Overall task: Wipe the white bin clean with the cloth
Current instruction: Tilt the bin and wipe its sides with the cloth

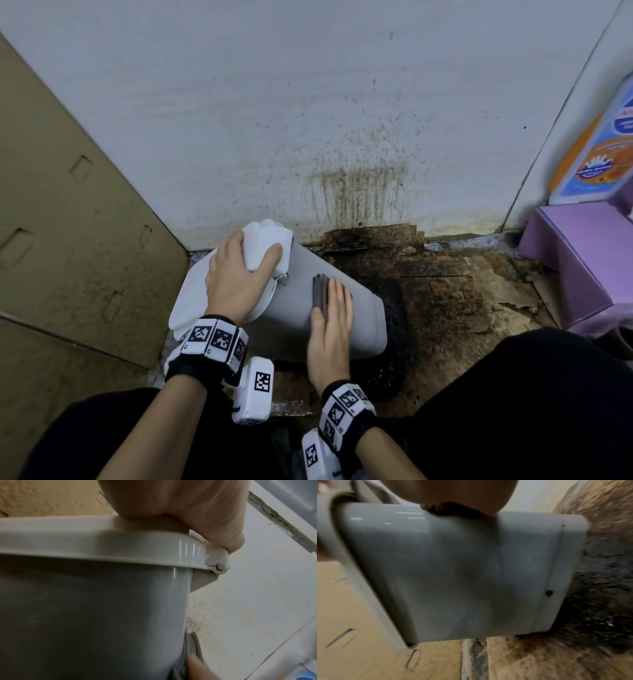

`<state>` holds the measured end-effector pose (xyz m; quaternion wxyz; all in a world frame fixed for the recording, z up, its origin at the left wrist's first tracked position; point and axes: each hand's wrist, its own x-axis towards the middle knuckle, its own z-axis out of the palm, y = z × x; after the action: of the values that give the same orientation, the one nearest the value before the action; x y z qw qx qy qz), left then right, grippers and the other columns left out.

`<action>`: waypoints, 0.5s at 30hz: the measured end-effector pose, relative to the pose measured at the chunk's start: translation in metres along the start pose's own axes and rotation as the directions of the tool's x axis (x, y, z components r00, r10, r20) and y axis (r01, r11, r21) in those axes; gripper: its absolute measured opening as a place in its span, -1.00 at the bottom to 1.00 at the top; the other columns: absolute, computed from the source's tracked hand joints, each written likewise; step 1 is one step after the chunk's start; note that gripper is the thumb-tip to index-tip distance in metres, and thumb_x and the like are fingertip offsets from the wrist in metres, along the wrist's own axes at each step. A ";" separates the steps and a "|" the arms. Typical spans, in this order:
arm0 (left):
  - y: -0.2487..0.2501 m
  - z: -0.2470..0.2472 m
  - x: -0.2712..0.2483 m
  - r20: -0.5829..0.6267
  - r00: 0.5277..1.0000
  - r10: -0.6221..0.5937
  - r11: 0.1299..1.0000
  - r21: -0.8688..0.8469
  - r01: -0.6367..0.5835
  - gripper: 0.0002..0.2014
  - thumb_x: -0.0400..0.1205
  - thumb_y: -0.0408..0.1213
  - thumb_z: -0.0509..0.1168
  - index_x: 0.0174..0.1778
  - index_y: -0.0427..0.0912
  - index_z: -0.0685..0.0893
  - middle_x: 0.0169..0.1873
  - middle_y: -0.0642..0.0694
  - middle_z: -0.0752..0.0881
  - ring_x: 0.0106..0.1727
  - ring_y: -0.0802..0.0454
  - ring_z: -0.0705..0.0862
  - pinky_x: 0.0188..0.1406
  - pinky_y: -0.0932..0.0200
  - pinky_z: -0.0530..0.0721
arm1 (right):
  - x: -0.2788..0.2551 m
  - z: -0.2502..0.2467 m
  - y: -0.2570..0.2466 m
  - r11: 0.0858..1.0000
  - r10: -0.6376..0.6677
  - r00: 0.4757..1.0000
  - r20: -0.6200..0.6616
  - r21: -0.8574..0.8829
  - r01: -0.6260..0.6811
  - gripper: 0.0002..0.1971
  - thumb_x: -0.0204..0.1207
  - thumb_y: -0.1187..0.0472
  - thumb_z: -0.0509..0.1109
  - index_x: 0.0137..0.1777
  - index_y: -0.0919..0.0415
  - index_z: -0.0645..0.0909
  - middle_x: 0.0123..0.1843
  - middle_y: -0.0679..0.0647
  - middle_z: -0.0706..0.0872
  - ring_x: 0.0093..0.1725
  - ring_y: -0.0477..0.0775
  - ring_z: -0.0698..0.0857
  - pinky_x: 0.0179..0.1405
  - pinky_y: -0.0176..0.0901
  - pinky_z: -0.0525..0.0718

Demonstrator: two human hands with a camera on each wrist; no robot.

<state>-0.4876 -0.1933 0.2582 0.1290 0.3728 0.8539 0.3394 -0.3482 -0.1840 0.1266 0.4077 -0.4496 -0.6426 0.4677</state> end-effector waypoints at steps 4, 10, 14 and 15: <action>0.001 0.001 -0.002 0.004 1.000 0.001 1.000 0.020 -0.001 0.06 0.33 0.54 0.01 0.69 -0.04 0.31 0.65 -0.05 0.38 0.64 -0.15 0.29 0.62 -0.25 0.29 | -0.001 0.009 -0.028 0.996 -0.093 0.994 0.049 -0.004 0.093 -0.36 0.70 -0.15 -0.04 0.76 0.03 0.11 0.77 -0.23 0.07 0.75 -0.20 -0.11 0.73 -0.11 -0.08; 0.003 0.002 -0.002 0.012 1.000 -0.007 1.000 0.013 0.007 0.07 0.31 0.55 0.01 0.68 -0.03 0.31 0.64 -0.04 0.38 0.64 -0.14 0.28 0.63 -0.22 0.28 | 0.006 0.004 -0.024 0.981 -0.144 0.988 0.056 -0.125 0.150 -0.44 0.75 -0.15 -0.04 0.73 -0.07 0.16 0.76 -0.17 0.12 0.75 -0.13 -0.02 0.73 -0.06 -0.02; 0.002 0.001 0.000 0.007 1.000 -0.013 1.000 -0.007 0.014 0.06 0.31 0.54 0.03 0.67 -0.03 0.34 0.63 -0.04 0.40 0.63 -0.13 0.30 0.63 -0.21 0.28 | 0.014 -0.001 -0.004 0.980 -0.141 0.988 0.062 -0.135 0.148 -0.47 0.76 -0.07 -0.05 0.72 -0.06 0.21 0.75 -0.12 0.20 0.74 -0.10 0.07 0.72 -0.08 0.03; 0.002 0.001 0.000 0.005 1.000 -0.012 1.000 -0.015 0.012 0.05 0.31 0.54 0.04 0.67 -0.03 0.35 0.63 -0.03 0.41 0.63 -0.13 0.30 0.62 -0.20 0.29 | 0.016 -0.005 0.006 0.985 -0.119 0.991 0.053 -0.117 0.124 -0.48 0.76 -0.07 -0.04 0.71 -0.07 0.23 0.74 -0.12 0.22 0.74 -0.10 0.10 0.72 -0.07 0.05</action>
<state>-0.4859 -0.1920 0.2588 0.1358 0.3674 0.8534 0.3440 -0.3467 -0.1664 0.1239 0.3928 -0.4224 -0.7051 0.4125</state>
